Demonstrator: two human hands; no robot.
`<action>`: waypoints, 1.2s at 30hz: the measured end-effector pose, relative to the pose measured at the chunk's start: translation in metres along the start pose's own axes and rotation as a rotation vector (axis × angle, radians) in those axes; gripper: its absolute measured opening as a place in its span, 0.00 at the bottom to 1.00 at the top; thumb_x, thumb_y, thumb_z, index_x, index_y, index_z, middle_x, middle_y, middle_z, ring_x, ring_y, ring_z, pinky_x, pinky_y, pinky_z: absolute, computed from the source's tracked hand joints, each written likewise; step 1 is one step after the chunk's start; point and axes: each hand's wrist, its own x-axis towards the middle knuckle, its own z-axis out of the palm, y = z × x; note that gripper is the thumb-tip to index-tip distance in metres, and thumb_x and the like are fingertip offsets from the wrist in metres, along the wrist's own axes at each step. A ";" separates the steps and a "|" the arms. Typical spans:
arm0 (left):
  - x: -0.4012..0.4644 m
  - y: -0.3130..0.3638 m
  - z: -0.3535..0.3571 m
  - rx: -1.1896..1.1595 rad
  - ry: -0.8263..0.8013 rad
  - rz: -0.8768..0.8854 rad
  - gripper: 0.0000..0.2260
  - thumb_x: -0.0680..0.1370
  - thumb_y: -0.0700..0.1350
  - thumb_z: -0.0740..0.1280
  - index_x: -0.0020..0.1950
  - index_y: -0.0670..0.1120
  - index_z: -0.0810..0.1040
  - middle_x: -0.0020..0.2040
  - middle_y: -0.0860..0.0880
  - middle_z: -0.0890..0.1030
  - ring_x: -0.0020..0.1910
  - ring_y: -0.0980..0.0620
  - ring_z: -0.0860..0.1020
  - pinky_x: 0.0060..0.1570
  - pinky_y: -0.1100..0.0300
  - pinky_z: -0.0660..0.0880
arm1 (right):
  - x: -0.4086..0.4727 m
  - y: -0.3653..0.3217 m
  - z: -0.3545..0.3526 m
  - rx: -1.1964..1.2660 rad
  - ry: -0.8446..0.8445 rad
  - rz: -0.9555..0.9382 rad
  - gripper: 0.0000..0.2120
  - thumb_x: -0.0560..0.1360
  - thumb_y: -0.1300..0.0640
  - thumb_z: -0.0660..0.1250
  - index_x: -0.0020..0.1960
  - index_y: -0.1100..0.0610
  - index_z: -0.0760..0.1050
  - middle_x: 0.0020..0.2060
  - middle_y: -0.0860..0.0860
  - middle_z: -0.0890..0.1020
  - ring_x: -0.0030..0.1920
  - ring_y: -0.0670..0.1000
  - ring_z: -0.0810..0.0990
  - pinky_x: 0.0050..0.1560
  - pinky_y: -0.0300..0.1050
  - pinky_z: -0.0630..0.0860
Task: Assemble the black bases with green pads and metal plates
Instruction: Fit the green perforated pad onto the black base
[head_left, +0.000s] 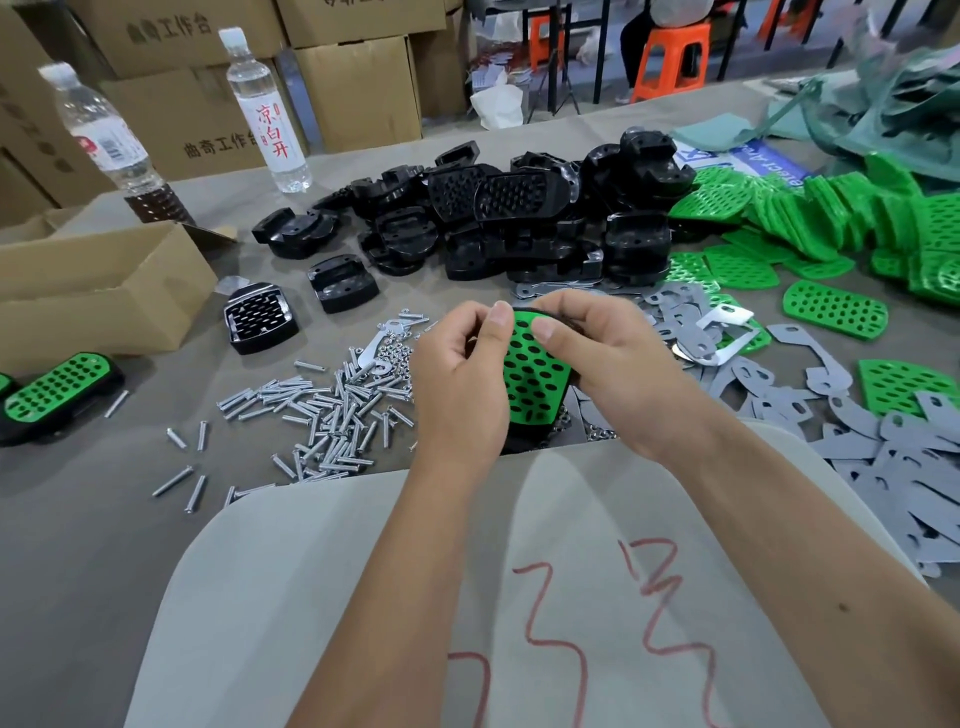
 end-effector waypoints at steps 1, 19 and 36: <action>-0.001 0.000 0.000 -0.001 0.005 0.007 0.16 0.80 0.52 0.64 0.38 0.43 0.76 0.34 0.47 0.73 0.36 0.48 0.69 0.39 0.48 0.68 | 0.000 0.001 0.001 -0.014 0.008 -0.024 0.12 0.77 0.53 0.65 0.54 0.58 0.81 0.43 0.51 0.84 0.46 0.49 0.80 0.52 0.52 0.78; 0.004 -0.003 0.004 -0.233 0.155 -0.136 0.21 0.78 0.57 0.66 0.42 0.37 0.75 0.40 0.42 0.78 0.40 0.46 0.76 0.42 0.38 0.78 | 0.001 0.002 -0.002 0.334 -0.067 -0.038 0.10 0.80 0.62 0.67 0.59 0.64 0.81 0.52 0.60 0.86 0.51 0.56 0.86 0.52 0.47 0.82; 0.014 -0.004 -0.012 -0.297 0.052 -0.342 0.06 0.81 0.46 0.71 0.49 0.44 0.83 0.53 0.38 0.86 0.49 0.43 0.85 0.51 0.42 0.82 | -0.001 0.001 -0.004 0.268 -0.020 0.172 0.15 0.80 0.71 0.66 0.64 0.62 0.80 0.54 0.58 0.87 0.56 0.57 0.87 0.57 0.49 0.83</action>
